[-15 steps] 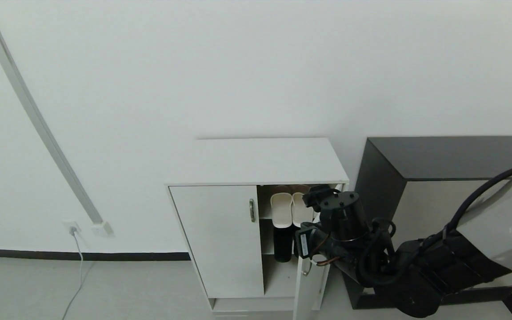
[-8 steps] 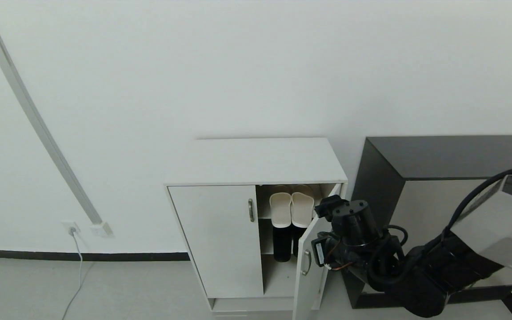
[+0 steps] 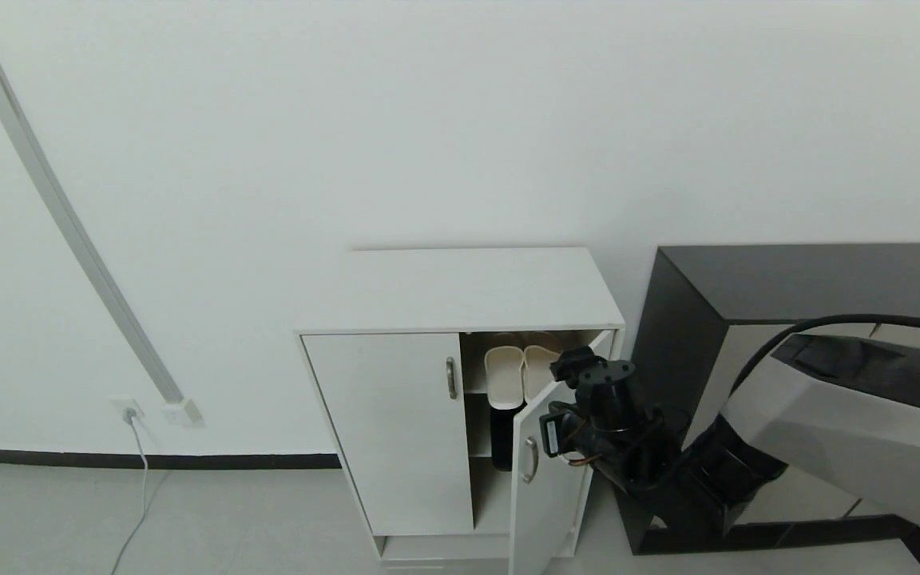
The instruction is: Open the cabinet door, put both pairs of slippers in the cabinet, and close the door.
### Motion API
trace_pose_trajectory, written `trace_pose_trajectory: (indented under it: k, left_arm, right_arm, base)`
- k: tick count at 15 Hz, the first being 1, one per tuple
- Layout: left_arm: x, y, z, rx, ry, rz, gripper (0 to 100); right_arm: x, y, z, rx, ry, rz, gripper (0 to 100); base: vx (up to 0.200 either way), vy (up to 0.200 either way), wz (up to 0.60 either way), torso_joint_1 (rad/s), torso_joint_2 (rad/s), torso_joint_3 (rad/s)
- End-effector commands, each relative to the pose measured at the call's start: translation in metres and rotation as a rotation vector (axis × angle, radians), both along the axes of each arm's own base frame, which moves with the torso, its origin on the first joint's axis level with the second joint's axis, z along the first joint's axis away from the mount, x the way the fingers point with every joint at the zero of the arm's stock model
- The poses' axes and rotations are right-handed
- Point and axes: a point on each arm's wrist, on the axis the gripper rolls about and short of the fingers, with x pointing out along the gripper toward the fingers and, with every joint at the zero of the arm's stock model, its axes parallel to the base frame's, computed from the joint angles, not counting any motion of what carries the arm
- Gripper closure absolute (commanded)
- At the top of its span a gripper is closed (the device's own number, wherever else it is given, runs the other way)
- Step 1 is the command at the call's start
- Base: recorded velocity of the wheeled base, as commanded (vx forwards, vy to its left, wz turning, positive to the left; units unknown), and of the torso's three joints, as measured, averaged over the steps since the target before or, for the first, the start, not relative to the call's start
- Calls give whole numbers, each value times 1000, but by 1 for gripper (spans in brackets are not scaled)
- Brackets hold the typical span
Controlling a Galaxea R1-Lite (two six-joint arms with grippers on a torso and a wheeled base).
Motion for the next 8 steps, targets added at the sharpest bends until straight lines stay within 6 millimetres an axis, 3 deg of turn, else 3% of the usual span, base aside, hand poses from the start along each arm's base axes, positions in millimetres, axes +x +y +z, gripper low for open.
trace_pose_trajectory:
  k: [1,8]
  left_arm:
    - [0,0,0,0,1,1,100]
    - [0,0,0,0,1,-1,100]
  right_arm:
    - [24,10,-17,16,-12,-10,100]
    - [67,29,-25,62,-74,-26,100]
  base:
    - [0,0,0,0,0,0]
    - [0,0,0,0,0,0]
